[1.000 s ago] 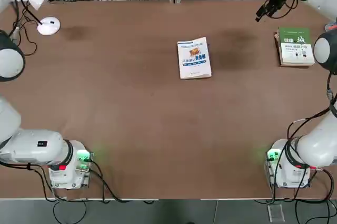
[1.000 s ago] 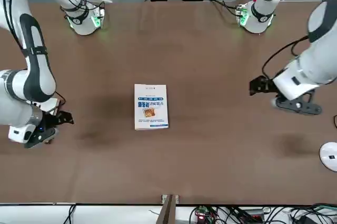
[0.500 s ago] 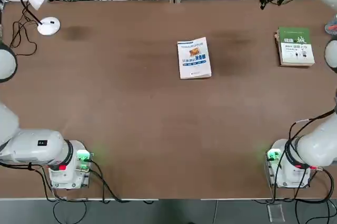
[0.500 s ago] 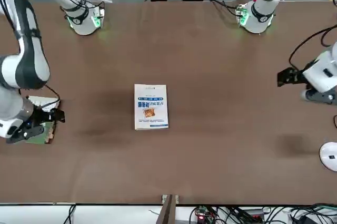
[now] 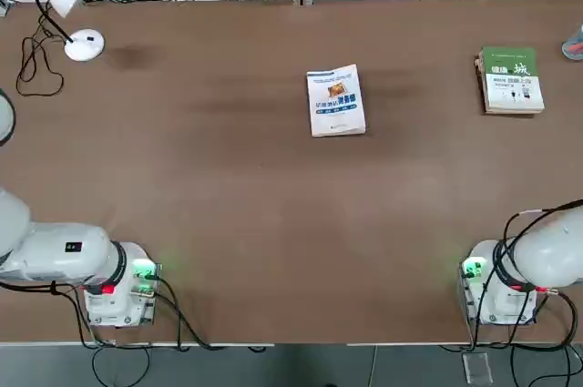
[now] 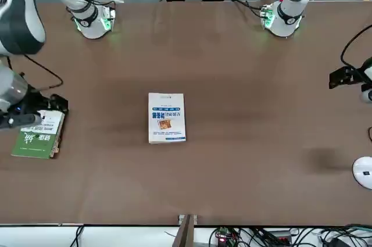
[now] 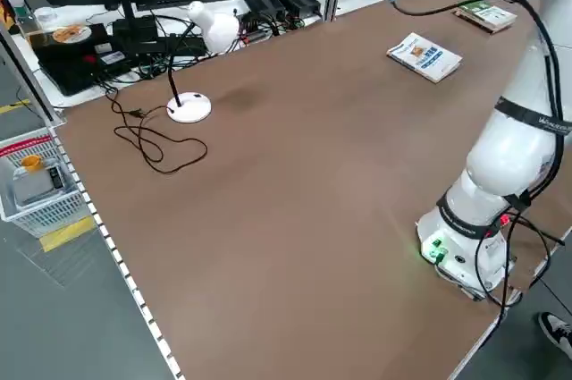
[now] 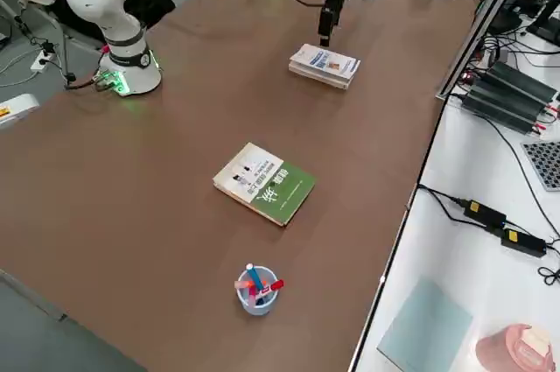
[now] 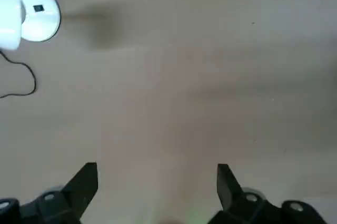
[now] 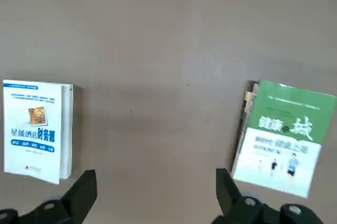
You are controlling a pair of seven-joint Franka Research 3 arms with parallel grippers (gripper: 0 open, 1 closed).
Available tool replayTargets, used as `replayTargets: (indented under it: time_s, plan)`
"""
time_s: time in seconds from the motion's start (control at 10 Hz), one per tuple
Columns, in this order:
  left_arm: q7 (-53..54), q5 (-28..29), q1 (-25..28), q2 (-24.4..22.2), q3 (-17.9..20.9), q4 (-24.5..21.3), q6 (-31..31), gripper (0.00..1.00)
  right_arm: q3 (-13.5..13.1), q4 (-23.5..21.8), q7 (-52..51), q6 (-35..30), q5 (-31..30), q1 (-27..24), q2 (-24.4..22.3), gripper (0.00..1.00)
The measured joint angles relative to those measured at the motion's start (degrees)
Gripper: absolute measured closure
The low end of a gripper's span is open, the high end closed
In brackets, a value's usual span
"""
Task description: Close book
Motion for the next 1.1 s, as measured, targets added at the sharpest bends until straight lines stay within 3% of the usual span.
replayTargets:
  time_s: [0.3,0.7,1.1]
  plan:
    - [0.0,0.0,0.0,-5.8,0.4,-9.6,5.6,0.0,0.0,0.5,0.3,-3.6,0.0,-1.3,-3.9,0.0]
    - [-0.6,0.0,-0.1,-15.3,0.4,-22.1,9.7,0.0,0.0,4.1,2.8,-11.3,0.0,-2.3,-5.2,0.0]
    - [-0.8,0.0,-0.1,-21.8,0.5,-29.1,11.4,0.0,0.2,4.8,3.8,-13.5,0.0,-2.3,-5.3,0.0]
